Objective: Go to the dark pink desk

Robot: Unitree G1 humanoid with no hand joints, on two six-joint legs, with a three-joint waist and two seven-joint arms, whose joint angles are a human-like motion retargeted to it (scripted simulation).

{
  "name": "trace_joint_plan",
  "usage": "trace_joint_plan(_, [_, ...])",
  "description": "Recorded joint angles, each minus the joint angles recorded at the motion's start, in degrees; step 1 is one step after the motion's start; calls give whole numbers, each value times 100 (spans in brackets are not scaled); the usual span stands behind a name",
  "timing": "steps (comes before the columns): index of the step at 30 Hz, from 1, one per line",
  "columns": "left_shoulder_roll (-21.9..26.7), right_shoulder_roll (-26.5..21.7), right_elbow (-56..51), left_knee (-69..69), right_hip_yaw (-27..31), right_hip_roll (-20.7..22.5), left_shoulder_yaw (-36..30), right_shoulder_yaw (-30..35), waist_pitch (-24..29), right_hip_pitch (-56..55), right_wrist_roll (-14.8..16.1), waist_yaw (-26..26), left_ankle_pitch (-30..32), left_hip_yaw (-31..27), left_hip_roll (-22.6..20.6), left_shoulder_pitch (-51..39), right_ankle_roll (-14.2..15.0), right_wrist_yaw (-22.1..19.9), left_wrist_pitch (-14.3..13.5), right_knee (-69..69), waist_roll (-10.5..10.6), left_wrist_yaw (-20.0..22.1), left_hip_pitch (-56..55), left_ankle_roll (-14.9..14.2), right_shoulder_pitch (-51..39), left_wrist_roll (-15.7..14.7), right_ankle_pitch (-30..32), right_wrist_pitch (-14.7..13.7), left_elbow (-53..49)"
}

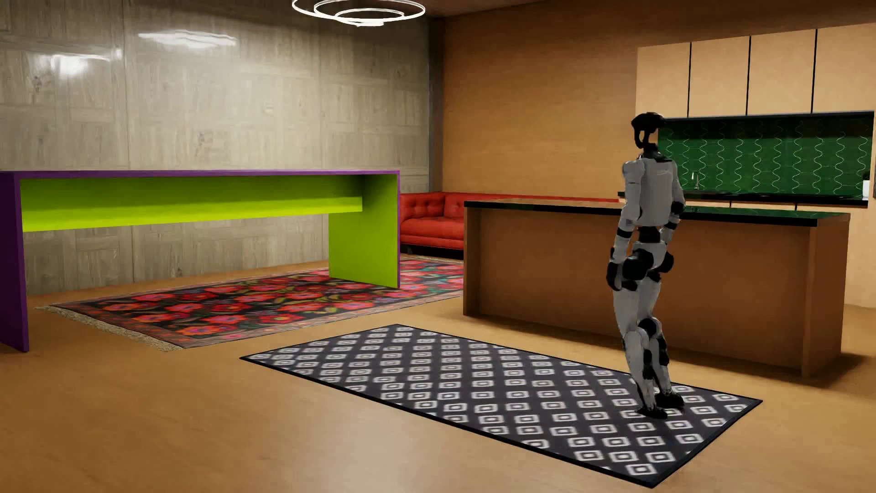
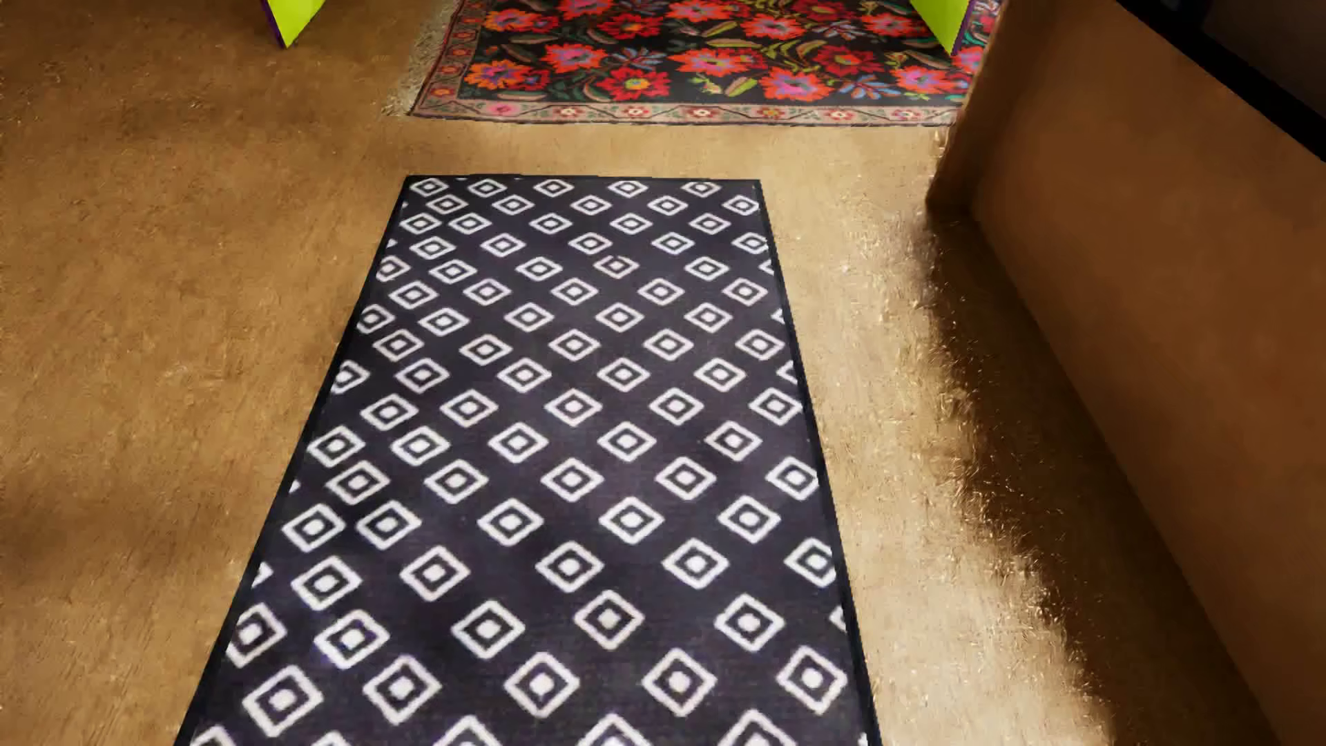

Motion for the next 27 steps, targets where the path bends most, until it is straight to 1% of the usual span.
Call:
trace_joint_plan(1, [15,14,9,130,0,60,383,27,-21,-145,0,-150,-137,0,23,37,0,0,0,80,5,0,-152,0,-47,0,94,0,73])
trace_joint_plan(2, [-14,-8,-47,-372,0,144,547,14,-102,-93,0,180,-432,0,32,217,0,0,0,151,84,0,69,0,75,0,51,0,51])
trace_joint_plan(3, [29,-30,-98,1524,0,100,422,27,-14,-124,0,-26,-1152,0,-10,193,0,0,0,209,17,0,-233,0,1,0,118,0,31])
trace_joint_plan(4, [26,-45,-189,1914,0,130,459,57,43,-86,0,-12,-1292,0,4,258,0,0,0,304,23,0,-497,0,-12,0,70,0,33])
trace_joint_plan(5, [39,-74,-352,2606,0,194,431,-98,129,84,0,65,-1244,0,72,316,0,0,0,214,74,0,-892,0,0,0,-242,0,-24])
trace_joint_plan(6, [-39,-158,-366,3289,0,264,551,145,325,356,0,81,-1090,0,161,373,0,0,0,253,154,0,-1139,0,-104,0,-386,0,119])
trace_joint_plan(7, [-83,-218,-408,3942,0,181,484,198,434,502,0,211,-1019,0,158,382,0,0,0,246,145,0,-1543,0,-219,0,-483,0,123])
trace_joint_plan(8, [-85,-181,-388,4047,0,101,510,137,366,650,0,548,-995,0,180,542,0,0,0,170,109,0,-1773,0,-253,0,-656,0,73])
trace_joint_plan(9, [-43,-146,-342,3947,0,27,455,98,316,672,0,786,-961,0,176,587,0,0,0,81,-1,0,-2218,0,-399,0,-811,0,98])
trace_joint_plan(10, [-23,-148,-446,3542,0,9,384,79,384,1032,0,905,-868,0,218,711,0,0,0,-112,11,0,-2349,0,-449,0,-999,0,121])
trace_joint_plan(12, [17,-168,-594,2920,0,-99,480,-34,369,1470,0,1112,-215,0,258,843,0,0,0,-330,-32,0,-2934,0,-603,0,-1528,0,221])
trace_joint_plan(13, [13,-145,-570,2631,0,-128,579,-138,410,1710,0,1168,25,0,269,862,0,0,0,-356,-41,0,-3160,0,-721,0,-1782,0,402])
trace_joint_plan(14, [3,-196,-671,2390,0,-131,511,-177,419,1918,0,1284,202,0,308,841,0,0,0,-376,-27,0,-3343,0,-766,0,-1956,0,519])
trace_joint_plan(15, [7,-179,-597,2221,0,-183,566,-220,443,2063,0,1418,240,0,330,847,0,0,0,-370,-43,0,-3496,0,-857,0,-2038,0,588])
trace_joint_plan(16, [4,-218,-614,2243,0,-214,568,-184,467,2266,0,1491,146,0,354,872,0,0,0,-370,-29,0,-3582,0,-871,0,-2034,0,619])
trace_joint_plan(17, [21,-174,-507,2518,0,-290,553,-225,457,2438,0,1615,192,0,356,910,0,0,0,-383,-47,0,-3660,0,-832,0,-1921,0,612])
trace_joint_plan(18, [72,-201,-418,3013,0,-405,479,26,448,2493,0,1769,176,0,330,896,0,0,0,-233,-123,0,-3788,0,-814,0,-1663,0,620])
trace_joint_plan(19, [82,-96,-197,3382,0,-595,331,28,427,2463,0,1840,35,0,224,829,0,0,0,32,-275,0,-3825,0,-706,0,-1138,0,732])
trace_joint_plan(20, [112,-96,-280,3670,0,-662,410,9,452,2490,0,1810,-191,0,130,808,0,0,0,547,-297,0,-3585,0,-439,0,-384,0,727])
trace_joint_plan(21, [52,-39,-161,3757,0,-740,535,-7,343,2122,0,1719,-458,0,68,793,0,0,0,1346,-263,0,-3387,0,-232,0,571,0,725])
trace_joint_plan(22, [20,-85,-111,3715,0,-764,663,239,406,1671,0,1399,-660,0,-104,722,0,0,0,2383,-263,0,-3071,0,-160,0,1293,0,698])
trace_joint_plan(23, [-38,-136,-205,3682,0,-782,709,182,387,893,0,1216,-898,0,-187,622,0,0,0,3715,-227,0,-2853,0,-9,0,1367,0,527])
trace_joint_plan(24, [-17,-148,-13,3455,0,-741,694,428,447,337,0,1009,-1018,0,-218,561,0,0,0,4630,-161,0,-2314,0,40,0,1270,0,359])
trace_joint_plan(25, [-41,-100,40,3151,0,-580,803,137,516,-250,0,543,-1033,0,-216,469,0,0,0,5028,-38,0,-1848,0,182,0,1253,0,114])
trace_joint_plan(26, [-7,-164,-67,2810,0,-504,754,15,514,-835,0,174,-1066,0,-206,363,0,0,0,4875,54,0,-1394,0,364,0,1278,0,-140])
trace_joint_plan(27, [0,-172,15,2395,0,-387,908,-34,536,-1209,0,-178,-1108,0,-141,339,0,0,0,4131,161,0,-774,0,482,0,1633,0,-309])
